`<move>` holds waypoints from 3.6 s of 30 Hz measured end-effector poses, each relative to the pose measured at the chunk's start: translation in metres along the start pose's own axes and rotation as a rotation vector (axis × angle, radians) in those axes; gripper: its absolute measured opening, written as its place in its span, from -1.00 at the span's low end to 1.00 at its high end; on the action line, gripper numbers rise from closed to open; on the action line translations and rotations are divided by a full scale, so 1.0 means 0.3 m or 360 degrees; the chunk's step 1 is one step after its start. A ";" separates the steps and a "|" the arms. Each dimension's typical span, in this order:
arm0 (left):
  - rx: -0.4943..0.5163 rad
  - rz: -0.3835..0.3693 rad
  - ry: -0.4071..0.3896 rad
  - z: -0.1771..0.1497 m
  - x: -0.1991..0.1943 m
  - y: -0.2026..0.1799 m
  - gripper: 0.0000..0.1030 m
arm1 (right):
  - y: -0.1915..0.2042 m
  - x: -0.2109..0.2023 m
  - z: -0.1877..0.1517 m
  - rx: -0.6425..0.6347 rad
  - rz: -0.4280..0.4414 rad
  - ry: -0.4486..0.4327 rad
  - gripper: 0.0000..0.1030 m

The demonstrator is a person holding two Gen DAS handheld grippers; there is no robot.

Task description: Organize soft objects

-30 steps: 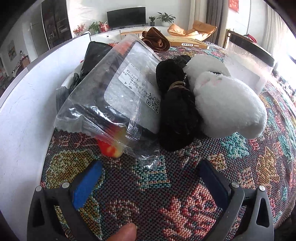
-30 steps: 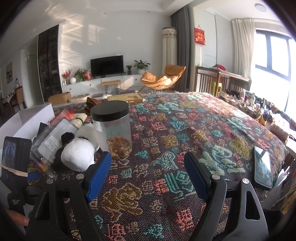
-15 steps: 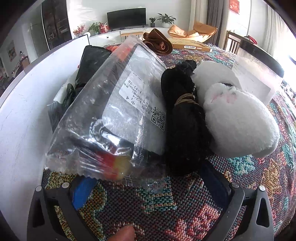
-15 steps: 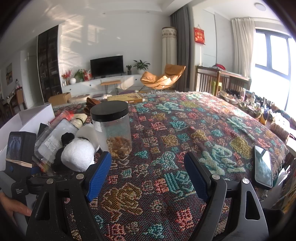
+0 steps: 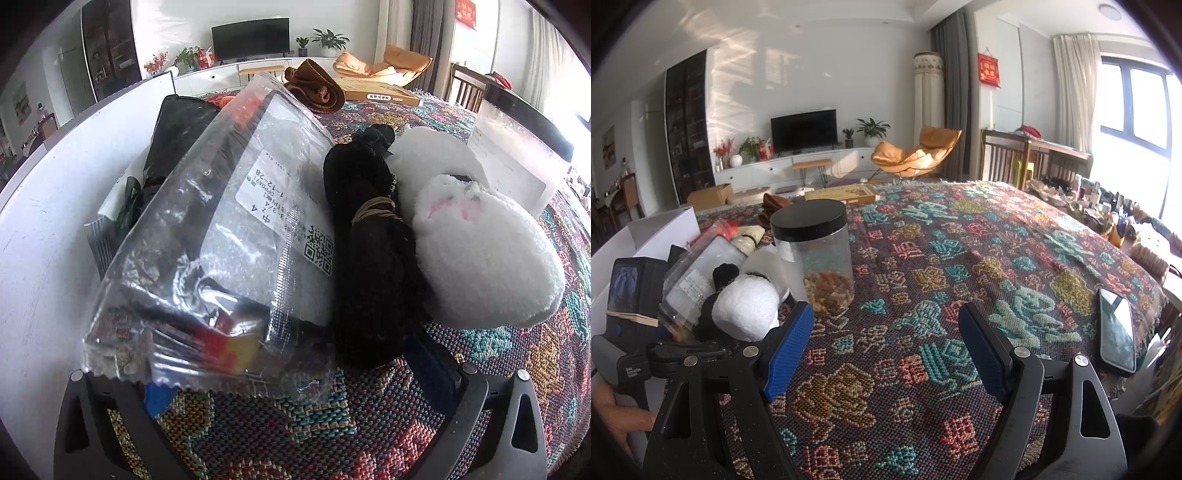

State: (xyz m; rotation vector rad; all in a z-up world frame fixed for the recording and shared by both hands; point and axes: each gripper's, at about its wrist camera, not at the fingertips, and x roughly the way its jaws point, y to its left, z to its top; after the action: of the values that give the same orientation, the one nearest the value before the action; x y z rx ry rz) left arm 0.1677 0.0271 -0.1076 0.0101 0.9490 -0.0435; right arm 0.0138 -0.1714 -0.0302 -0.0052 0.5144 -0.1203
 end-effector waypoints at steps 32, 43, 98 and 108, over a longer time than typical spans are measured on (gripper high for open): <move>0.0001 0.0000 -0.0003 -0.009 -0.006 -0.001 1.00 | 0.003 -0.002 -0.004 0.0001 0.0002 0.0002 0.61; 0.0001 0.0000 -0.0003 -0.005 -0.004 0.000 1.00 | 0.002 -0.002 -0.004 0.0007 0.0005 0.0007 0.61; 0.0000 0.0000 -0.0004 -0.005 -0.004 0.001 1.00 | 0.025 -0.016 -0.006 0.0150 0.0082 0.0029 0.61; 0.0000 0.0000 -0.0004 -0.006 -0.003 0.001 1.00 | 0.030 -0.017 -0.007 0.0138 0.0075 0.0030 0.61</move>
State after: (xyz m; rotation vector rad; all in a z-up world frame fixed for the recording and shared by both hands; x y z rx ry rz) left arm 0.1658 0.0274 -0.1078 0.0103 0.9462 -0.0435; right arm 0.0093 -0.1619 -0.0297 0.0929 0.5276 -0.0965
